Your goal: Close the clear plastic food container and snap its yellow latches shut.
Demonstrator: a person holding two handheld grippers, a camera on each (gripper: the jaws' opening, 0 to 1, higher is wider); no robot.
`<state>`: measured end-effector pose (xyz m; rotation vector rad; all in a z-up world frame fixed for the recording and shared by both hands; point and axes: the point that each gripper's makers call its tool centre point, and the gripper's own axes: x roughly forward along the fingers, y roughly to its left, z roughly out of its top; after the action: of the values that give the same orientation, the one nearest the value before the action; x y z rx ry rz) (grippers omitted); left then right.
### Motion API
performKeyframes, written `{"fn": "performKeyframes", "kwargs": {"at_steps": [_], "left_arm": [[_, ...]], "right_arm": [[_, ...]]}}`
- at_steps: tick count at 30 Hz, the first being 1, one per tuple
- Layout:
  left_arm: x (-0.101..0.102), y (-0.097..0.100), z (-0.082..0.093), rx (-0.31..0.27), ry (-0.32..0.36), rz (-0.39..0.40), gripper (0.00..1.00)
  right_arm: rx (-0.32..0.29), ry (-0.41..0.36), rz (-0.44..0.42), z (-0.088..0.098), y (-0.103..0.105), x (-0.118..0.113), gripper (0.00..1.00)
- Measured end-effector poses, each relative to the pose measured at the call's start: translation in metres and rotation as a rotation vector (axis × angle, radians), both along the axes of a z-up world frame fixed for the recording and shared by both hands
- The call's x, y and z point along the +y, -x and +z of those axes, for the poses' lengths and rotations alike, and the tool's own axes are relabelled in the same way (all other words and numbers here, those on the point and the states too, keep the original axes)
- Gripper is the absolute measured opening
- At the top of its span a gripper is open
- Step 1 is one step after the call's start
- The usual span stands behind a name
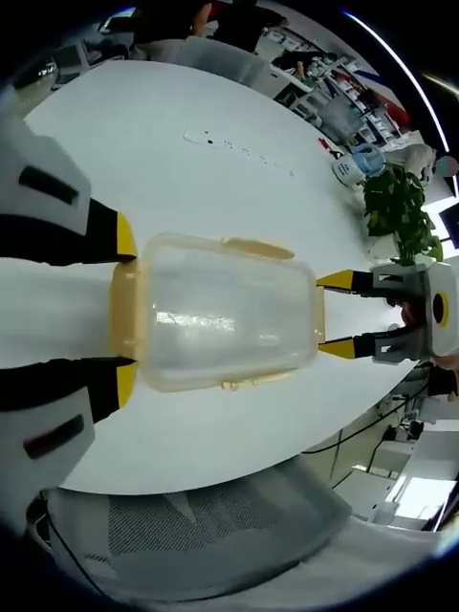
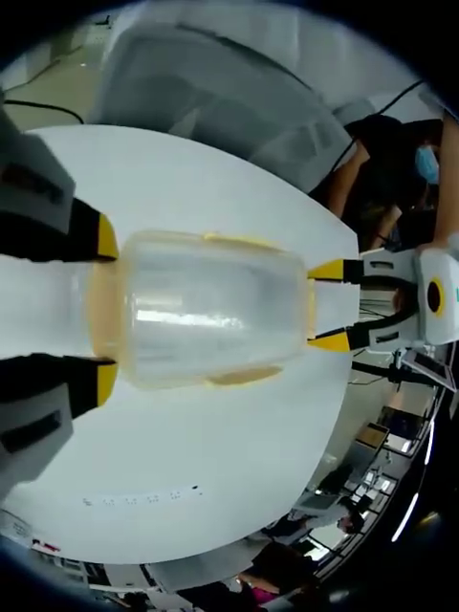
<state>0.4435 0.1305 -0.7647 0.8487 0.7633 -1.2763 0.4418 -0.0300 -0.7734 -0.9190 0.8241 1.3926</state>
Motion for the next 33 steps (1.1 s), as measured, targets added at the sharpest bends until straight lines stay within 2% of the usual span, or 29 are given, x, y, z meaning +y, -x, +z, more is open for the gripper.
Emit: {"fn": "performKeyframes", "kwargs": {"at_steps": [19,33], "left_arm": [[-0.021,-0.006,-0.011,0.003,-0.003,-0.004,0.35],[-0.028,-0.008,-0.02,0.021,-0.001,0.003,0.36]], "right_arm": [[0.011,0.02,-0.006,-0.009,-0.006,-0.021,0.34],[0.021,0.035,-0.005,-0.021,-0.01,-0.029,0.34]]}}
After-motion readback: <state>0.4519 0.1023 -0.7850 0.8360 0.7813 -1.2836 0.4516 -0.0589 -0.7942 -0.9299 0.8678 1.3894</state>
